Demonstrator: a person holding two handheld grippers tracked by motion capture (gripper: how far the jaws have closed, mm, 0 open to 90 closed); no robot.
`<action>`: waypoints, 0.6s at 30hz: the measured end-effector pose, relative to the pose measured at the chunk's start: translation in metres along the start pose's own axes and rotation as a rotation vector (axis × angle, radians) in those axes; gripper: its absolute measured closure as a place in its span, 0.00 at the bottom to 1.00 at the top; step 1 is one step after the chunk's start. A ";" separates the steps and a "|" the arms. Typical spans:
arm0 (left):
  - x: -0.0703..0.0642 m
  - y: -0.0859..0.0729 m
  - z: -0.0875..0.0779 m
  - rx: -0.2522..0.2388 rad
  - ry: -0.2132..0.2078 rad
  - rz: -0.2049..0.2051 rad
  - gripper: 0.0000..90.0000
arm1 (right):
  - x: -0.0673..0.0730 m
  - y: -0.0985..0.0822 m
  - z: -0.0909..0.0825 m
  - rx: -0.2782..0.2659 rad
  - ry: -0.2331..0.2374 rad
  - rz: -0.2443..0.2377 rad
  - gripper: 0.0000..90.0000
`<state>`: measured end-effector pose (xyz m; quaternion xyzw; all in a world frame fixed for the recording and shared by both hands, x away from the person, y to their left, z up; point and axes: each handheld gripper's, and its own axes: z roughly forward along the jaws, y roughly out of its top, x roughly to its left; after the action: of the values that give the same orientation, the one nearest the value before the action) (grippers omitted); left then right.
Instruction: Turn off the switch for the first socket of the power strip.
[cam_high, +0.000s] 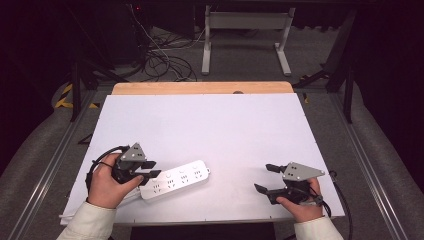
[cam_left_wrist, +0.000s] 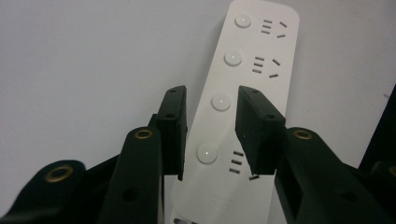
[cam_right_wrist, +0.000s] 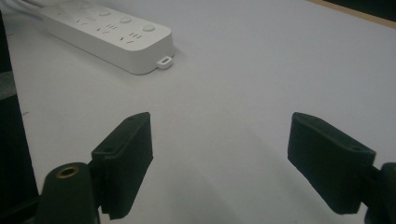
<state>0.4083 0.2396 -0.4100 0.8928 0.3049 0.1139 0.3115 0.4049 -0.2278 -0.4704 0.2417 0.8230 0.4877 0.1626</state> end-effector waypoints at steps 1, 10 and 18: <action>0.001 0.000 0.000 0.009 -0.004 -0.001 0.74 | 0.000 0.000 0.000 0.001 0.000 0.000 0.25; 0.003 0.002 0.004 0.092 -0.049 -0.010 0.96 | 0.000 0.000 0.000 0.005 0.003 -0.002 0.25; 0.002 0.006 0.010 0.164 -0.056 0.013 1.00 | 0.000 0.000 0.000 0.007 0.005 -0.002 0.25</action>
<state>0.4166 0.2319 -0.4141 0.9201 0.2986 0.0654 0.2448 0.4051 -0.2276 -0.4708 0.2401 0.8253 0.4854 0.1602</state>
